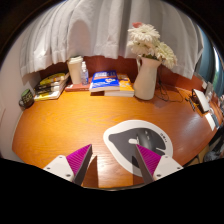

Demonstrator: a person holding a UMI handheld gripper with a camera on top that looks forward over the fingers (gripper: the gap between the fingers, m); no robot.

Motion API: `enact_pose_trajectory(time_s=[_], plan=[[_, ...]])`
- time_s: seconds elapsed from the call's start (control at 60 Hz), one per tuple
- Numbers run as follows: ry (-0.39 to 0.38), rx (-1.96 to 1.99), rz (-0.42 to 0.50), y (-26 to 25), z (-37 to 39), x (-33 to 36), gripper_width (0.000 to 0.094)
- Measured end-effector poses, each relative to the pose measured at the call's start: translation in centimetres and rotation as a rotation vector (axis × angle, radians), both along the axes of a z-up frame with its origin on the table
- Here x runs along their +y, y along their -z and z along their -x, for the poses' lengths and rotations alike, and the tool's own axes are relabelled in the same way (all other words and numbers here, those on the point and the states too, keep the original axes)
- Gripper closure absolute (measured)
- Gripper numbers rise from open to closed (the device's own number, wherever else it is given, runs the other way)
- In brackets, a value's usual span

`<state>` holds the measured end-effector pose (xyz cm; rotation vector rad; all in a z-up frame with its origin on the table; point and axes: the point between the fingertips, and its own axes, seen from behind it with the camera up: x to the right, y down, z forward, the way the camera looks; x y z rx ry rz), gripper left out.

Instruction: Arrange mouse

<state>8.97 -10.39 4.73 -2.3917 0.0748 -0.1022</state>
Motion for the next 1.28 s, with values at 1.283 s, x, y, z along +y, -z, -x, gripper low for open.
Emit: enact_pose_trajectory(time_s=[1.283], plan=[[-0.104,0.025,-0.242,-21.0,22.3,-11.4,0.0075]])
